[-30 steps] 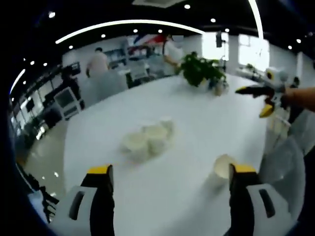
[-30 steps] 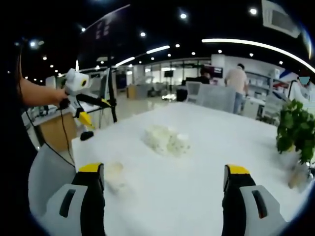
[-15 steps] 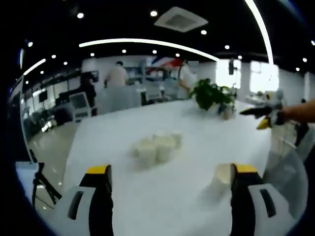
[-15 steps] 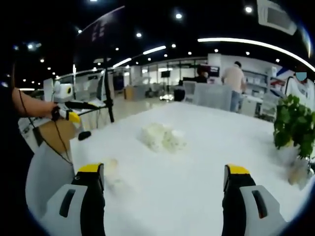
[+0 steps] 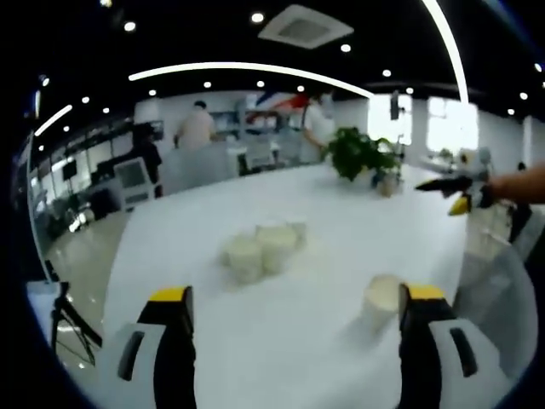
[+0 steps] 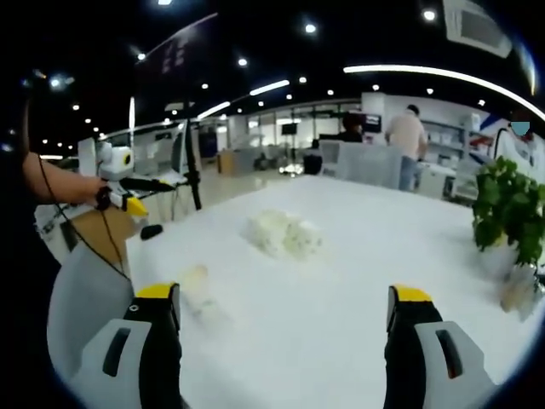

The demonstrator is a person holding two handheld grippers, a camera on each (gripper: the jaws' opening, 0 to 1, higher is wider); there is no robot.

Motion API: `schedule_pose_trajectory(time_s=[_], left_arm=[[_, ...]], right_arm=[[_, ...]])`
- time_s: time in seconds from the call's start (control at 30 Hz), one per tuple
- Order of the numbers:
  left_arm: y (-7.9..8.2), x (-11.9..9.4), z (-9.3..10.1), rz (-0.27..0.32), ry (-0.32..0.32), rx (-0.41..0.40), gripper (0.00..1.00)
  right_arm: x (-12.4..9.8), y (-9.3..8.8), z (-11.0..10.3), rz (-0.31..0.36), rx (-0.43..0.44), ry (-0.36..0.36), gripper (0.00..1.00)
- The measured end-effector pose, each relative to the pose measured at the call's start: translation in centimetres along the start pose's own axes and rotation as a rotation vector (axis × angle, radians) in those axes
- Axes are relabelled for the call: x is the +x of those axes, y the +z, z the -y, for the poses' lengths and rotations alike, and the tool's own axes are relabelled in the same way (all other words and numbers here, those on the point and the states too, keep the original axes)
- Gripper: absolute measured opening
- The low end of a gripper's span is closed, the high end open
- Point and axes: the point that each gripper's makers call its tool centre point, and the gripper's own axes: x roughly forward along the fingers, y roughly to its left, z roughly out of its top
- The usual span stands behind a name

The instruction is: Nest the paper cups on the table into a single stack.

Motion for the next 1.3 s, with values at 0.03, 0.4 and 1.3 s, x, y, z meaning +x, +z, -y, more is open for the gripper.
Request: schedule_pose_trajectory(time_s=[0.03, 0.4, 1.3], left_arm=[[0.0, 0.1, -0.1, 0.003, -0.002, 0.005, 1.00], [-0.6, 3.6, -2.0, 0.001, -0.012, 0.039, 0.99], [-2.1, 13.6, -6.6, -0.044, 0.008, 0.023, 0.87]], right_arm=[[0.0, 0.0, 0.0, 0.003, 0.004, -0.003, 1.00], [-0.5, -0.2, 0.1, -0.005, 0.001, -0.009, 1.00], [-0.7, -0.3, 1.1, -0.008, 0.031, -0.049, 1.00]])
